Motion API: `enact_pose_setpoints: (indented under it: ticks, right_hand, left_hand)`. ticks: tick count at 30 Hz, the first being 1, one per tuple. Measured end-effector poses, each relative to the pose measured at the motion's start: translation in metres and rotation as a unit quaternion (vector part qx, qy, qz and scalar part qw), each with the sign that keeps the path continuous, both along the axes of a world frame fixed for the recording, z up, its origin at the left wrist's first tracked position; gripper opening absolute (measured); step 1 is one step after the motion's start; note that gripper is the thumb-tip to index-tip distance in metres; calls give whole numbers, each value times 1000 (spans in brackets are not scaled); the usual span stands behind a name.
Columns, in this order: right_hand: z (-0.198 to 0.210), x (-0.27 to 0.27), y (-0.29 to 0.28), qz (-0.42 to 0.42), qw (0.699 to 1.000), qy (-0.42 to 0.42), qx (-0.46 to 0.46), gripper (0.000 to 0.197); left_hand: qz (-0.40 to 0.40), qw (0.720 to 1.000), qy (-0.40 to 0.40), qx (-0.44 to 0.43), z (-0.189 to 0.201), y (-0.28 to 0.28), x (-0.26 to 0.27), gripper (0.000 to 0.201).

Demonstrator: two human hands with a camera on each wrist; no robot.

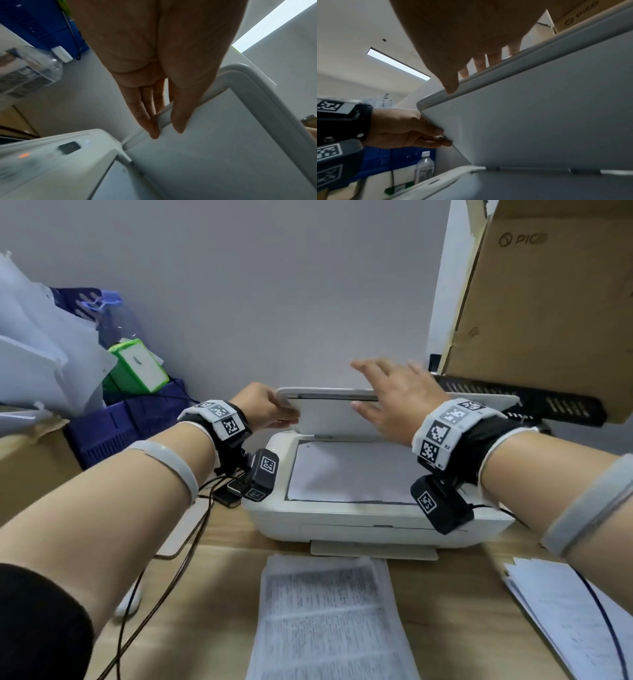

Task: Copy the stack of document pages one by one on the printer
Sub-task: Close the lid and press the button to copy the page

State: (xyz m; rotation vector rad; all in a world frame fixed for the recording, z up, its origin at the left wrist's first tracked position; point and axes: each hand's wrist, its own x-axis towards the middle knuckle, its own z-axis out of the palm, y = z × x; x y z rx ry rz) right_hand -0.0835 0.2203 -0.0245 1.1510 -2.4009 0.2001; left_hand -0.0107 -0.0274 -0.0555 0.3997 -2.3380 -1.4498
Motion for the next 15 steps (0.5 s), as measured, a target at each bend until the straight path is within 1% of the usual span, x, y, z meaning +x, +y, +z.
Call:
enact_pose_setpoints:
  ticks: [2,3,5,9,11,13,15]
  right_hand:
    - [-13,13,1,14,996,-76,45,52]
    - [-22,19,2,20,993,-94,72,47]
    - [-39,27,5,34,988,-103,106,42]
    - [-67,33,11,49,977,-148,145,44]
    - [-80,35,13,53,970,-176,162,44]
    - [-91,36,14,54,962,-214,160,46]
    - [-96,35,12,48,958,-238,155,46]
  left_hand:
    - [-16,997,-26,-67,-13,6,17,25]
    - [-22,995,-40,-94,-20,9,24,26]
    - [-22,988,-70,-134,-31,10,35,30]
    - [17,978,-120,-171,-44,7,52,37]
    - [49,975,-154,-153,-49,4,61,39]
    - [54,978,-189,-71,-54,2,69,41]
    - [50,973,-224,-5,-58,2,77,49]
